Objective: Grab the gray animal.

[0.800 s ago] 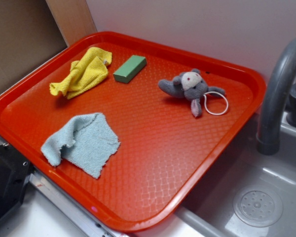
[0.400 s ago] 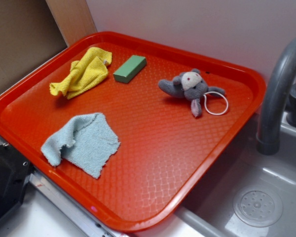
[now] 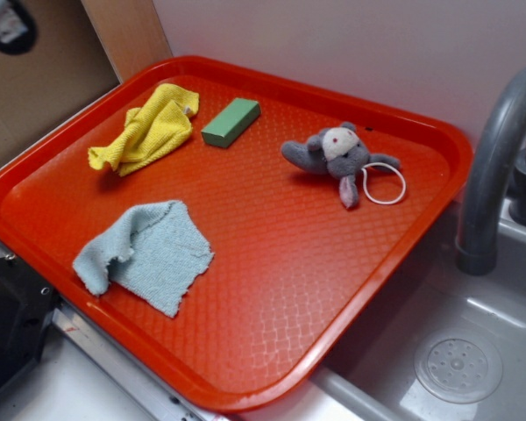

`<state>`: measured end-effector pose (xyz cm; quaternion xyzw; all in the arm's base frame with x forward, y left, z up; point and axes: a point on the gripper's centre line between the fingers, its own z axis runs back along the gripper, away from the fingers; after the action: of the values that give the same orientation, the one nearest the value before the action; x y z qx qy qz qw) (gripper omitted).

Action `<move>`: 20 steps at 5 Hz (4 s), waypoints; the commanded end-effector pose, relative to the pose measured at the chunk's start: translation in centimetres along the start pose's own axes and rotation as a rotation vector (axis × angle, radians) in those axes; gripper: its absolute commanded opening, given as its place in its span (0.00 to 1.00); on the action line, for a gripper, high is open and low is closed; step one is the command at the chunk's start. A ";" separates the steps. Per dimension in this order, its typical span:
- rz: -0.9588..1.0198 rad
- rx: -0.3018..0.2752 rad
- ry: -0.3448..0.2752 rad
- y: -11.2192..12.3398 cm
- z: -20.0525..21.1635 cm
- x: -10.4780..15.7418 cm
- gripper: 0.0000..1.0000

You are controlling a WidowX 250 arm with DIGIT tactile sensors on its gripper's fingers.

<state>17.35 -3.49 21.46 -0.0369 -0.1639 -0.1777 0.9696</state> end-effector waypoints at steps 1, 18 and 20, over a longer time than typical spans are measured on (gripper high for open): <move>-0.298 -0.042 -0.244 -0.6 -3.2 5.2 1.00; 0.323 0.308 0.010 -4.2 -3.7 4.9 0.00; 0.785 0.263 0.095 -1.7 1.0 4.4 0.00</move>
<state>19.17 -4.95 22.25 0.0448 -0.0949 0.1992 0.9743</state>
